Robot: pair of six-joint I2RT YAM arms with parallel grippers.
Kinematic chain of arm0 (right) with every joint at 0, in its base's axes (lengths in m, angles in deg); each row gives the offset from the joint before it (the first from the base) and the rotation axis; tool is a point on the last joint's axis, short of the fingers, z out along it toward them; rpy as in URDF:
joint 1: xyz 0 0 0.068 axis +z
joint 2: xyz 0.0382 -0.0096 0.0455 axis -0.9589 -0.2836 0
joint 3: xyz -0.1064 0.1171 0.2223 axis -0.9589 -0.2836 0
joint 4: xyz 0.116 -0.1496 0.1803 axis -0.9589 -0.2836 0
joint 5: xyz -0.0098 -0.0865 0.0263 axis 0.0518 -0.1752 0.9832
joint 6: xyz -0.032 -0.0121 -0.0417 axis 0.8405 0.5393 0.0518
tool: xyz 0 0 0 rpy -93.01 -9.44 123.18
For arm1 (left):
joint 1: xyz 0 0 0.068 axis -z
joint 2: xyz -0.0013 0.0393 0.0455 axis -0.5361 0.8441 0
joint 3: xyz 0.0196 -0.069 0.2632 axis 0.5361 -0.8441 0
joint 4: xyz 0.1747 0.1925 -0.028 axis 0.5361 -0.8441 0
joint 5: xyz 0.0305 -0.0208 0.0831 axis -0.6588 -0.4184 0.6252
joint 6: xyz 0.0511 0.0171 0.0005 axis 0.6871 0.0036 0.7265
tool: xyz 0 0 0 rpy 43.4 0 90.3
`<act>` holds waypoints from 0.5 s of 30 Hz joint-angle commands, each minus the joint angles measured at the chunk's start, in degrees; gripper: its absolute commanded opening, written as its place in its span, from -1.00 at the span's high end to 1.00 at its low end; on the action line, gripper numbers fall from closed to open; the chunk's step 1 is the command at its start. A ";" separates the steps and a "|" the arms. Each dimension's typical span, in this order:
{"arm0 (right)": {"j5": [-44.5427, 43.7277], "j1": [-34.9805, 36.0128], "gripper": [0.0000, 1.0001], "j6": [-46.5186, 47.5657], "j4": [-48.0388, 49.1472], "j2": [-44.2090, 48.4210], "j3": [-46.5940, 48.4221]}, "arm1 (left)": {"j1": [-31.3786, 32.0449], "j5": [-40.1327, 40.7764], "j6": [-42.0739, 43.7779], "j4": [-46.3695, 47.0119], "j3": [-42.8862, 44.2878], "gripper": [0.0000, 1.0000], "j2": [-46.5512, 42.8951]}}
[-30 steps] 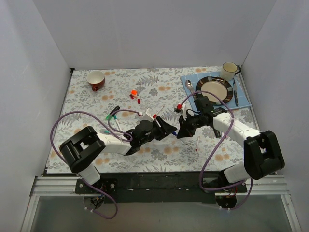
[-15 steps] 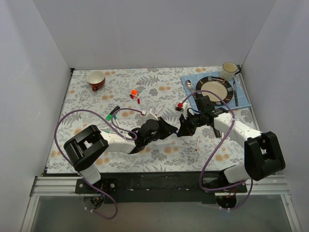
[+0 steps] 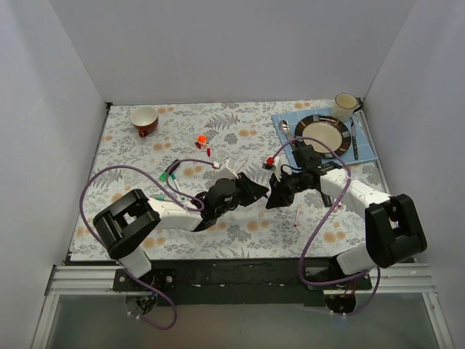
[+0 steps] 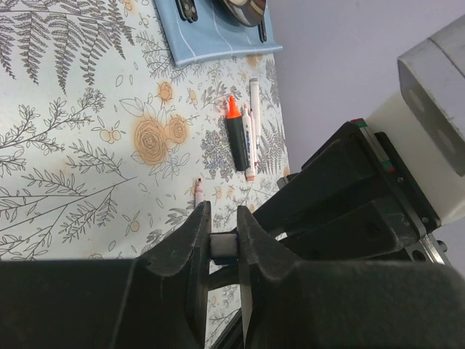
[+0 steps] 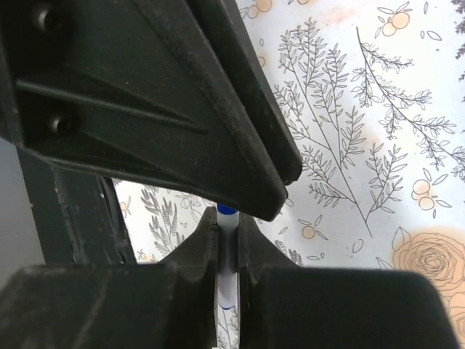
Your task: Open the pen caps
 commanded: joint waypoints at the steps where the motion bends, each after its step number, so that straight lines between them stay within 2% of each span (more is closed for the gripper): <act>1: 2.64 0.09 0.97 0.96 -1.55 -0.12 1.09 | -1.84 0.66 1.80 1.65 -0.38 1.00 -4.27; 3: 3.25 0.01 0.97 2.01 -2.08 0.23 1.09 | -4.47 0.84 1.89 -0.28 -1.07 1.00 -6.47; 6: 2.64 0.01 0.97 2.63 -2.61 1.11 1.00 | -14.13 -3.10 3.20 -4.14 -0.47 1.00 -11.12; 7: 2.47 0.01 0.97 2.72 -2.87 1.20 1.00 | -19.20 -3.72 4.25 -5.46 1.45 1.00 -12.70; 9: 2.12 0.01 0.97 3.33 -3.31 1.37 1.09 | -23.63 -5.92 6.63 -9.86 3.74 1.00 -13.86; 10: 2.03 0.01 0.97 3.60 -3.58 1.46 1.17 | -28.00 -7.32 6.98 -11.00 6.54 1.00 -14.03; 15: 1.94 0.01 0.97 4.12 -3.93 2.69 1.09 | -35.94 -12.41 10.05 -17.34 13.77 1.00 -13.51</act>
